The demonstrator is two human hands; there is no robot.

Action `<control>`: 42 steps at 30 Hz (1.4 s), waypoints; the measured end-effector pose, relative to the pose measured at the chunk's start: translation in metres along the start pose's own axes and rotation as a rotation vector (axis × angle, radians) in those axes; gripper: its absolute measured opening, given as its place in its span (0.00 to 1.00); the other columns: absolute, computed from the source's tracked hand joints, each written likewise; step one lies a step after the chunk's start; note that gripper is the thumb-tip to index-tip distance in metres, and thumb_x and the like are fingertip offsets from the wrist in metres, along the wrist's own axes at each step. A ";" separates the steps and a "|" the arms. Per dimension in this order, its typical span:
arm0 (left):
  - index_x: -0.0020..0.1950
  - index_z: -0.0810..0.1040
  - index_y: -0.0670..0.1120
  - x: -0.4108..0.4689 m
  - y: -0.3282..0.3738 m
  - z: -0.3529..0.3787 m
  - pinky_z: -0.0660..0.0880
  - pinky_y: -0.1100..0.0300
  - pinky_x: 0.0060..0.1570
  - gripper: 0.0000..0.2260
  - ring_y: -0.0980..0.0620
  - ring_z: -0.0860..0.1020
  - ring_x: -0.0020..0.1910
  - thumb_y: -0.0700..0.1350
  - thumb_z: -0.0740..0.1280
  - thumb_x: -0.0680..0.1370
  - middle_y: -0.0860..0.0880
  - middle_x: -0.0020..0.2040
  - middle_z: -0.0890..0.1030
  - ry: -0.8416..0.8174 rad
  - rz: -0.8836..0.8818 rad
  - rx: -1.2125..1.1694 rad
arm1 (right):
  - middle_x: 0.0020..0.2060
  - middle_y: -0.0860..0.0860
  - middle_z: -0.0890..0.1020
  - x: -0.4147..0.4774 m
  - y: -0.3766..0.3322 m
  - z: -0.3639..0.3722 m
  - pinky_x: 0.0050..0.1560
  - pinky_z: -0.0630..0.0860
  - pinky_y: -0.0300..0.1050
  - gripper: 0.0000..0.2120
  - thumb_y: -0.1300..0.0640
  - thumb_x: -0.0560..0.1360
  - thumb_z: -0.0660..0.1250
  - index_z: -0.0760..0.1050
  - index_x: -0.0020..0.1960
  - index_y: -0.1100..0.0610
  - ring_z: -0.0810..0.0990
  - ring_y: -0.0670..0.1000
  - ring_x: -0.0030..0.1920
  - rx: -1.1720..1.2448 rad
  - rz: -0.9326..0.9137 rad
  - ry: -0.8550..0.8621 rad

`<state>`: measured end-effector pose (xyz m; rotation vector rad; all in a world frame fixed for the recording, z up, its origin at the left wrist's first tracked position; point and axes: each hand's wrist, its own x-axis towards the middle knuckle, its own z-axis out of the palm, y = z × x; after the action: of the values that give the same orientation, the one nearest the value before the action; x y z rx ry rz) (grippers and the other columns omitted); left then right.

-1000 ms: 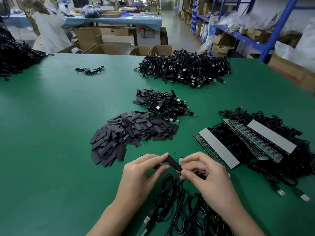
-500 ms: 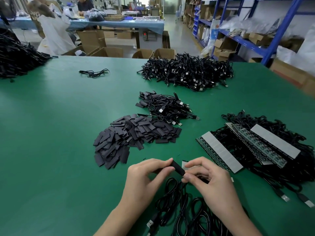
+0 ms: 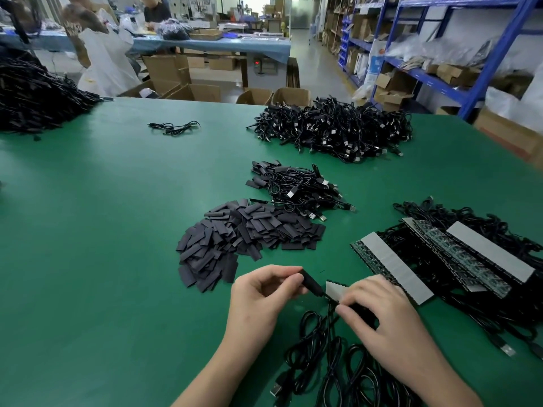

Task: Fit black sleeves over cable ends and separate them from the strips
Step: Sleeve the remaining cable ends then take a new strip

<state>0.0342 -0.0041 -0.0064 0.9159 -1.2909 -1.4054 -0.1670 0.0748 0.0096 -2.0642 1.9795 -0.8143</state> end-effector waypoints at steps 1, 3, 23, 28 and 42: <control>0.50 0.88 0.49 0.000 0.000 -0.001 0.80 0.64 0.46 0.07 0.48 0.87 0.44 0.38 0.74 0.77 0.45 0.43 0.88 -0.008 0.011 0.008 | 0.41 0.35 0.78 0.000 -0.002 -0.001 0.55 0.74 0.49 0.10 0.43 0.81 0.65 0.77 0.42 0.42 0.76 0.39 0.52 -0.010 0.003 0.028; 0.54 0.87 0.51 0.003 0.002 -0.005 0.80 0.65 0.48 0.08 0.51 0.87 0.46 0.40 0.74 0.77 0.50 0.46 0.88 0.011 0.058 0.079 | 0.39 0.37 0.79 0.001 -0.006 -0.007 0.49 0.76 0.45 0.13 0.43 0.83 0.61 0.75 0.41 0.42 0.77 0.40 0.48 0.008 0.030 0.058; 0.60 0.82 0.52 0.026 0.002 -0.058 0.68 0.53 0.52 0.13 0.48 0.75 0.56 0.51 0.75 0.76 0.52 0.53 0.77 0.265 0.159 1.196 | 0.51 0.46 0.84 0.185 -0.048 -0.045 0.40 0.75 0.35 0.08 0.49 0.81 0.66 0.81 0.56 0.50 0.81 0.42 0.43 -0.185 -0.068 -0.154; 0.57 0.82 0.53 0.022 0.002 -0.042 0.74 0.56 0.52 0.09 0.57 0.74 0.49 0.53 0.72 0.78 0.59 0.48 0.76 0.103 0.263 1.027 | 0.52 0.39 0.78 0.082 0.005 -0.018 0.58 0.78 0.43 0.15 0.39 0.79 0.67 0.79 0.60 0.47 0.77 0.38 0.52 -0.284 0.123 -0.482; 0.49 0.85 0.55 0.000 -0.005 -0.002 0.73 0.66 0.42 0.09 0.61 0.79 0.40 0.57 0.69 0.79 0.55 0.41 0.85 -0.308 0.032 0.435 | 0.48 0.30 0.81 0.032 -0.008 -0.008 0.47 0.76 0.34 0.14 0.39 0.74 0.74 0.69 0.50 0.39 0.79 0.35 0.50 0.256 0.214 -0.222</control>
<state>0.0356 -0.0049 -0.0121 0.9798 -1.8859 -1.2975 -0.1652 0.0463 0.0285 -1.6874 1.8297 -0.7175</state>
